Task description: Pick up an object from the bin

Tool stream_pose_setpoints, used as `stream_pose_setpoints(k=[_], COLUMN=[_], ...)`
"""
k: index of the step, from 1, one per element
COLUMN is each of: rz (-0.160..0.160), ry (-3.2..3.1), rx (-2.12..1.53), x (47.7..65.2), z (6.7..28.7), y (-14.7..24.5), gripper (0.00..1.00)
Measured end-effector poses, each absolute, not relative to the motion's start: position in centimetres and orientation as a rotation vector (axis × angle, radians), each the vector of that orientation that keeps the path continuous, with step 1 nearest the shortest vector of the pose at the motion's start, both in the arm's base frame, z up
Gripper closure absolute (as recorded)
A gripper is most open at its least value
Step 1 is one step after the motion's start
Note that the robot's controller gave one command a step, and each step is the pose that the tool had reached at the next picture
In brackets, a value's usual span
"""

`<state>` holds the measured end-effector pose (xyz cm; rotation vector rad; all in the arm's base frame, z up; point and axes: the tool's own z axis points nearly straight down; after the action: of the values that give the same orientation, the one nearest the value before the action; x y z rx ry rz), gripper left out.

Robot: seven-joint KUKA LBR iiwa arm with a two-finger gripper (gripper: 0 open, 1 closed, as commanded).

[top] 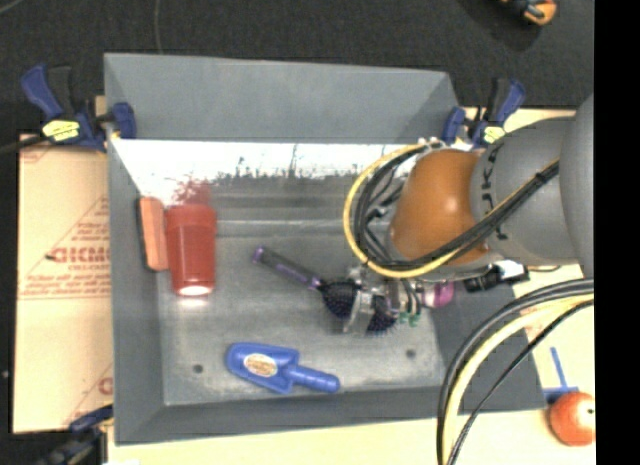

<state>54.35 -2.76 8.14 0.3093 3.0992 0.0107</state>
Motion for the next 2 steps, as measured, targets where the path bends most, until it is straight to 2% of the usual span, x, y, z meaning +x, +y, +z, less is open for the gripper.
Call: stream_pose_setpoints(k=[1, 2], rz=[0.012, 0.011], ry=[3.094, 3.091], rx=[0.358, 0.326], x=[54.2, 54.1], z=[8.6, 14.7], y=[-2.3, -2.5], gripper=[1.0, 1.0])
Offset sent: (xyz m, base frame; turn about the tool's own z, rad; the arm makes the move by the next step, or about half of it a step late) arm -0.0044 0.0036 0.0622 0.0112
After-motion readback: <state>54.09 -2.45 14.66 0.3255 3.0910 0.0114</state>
